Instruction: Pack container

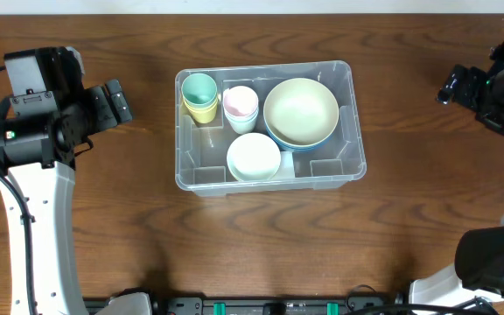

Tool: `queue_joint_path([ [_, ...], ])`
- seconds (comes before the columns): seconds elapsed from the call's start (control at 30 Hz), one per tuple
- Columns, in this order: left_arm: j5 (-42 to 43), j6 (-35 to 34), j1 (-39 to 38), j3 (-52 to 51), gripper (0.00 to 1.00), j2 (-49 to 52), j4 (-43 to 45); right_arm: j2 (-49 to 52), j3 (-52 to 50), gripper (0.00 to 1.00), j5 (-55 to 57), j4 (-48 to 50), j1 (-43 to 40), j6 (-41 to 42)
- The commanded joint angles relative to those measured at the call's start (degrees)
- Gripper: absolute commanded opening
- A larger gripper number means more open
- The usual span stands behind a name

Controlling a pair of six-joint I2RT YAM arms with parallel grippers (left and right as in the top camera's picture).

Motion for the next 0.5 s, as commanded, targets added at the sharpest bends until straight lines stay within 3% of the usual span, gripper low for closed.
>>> queue_joint_path([
  [0.0,-5.44,-0.24,0.24,0.39,0.98,0.11,-0.39,-0.33,0.70,0.99,-0.02,-0.02,-0.07,0.63],
  [0.3,-5.77,-0.26,0.07,-0.09,0.98,-9.70,-1.57,-0.33,0.70,0.99,-0.02,-0.02,-0.07,0.63],
  [0.47,-5.77,-0.24,-1.68,-6.56,0.98,-21.03,8.98,-0.33,0.70,0.99,0.00,-0.02,-0.07,0.63],
])
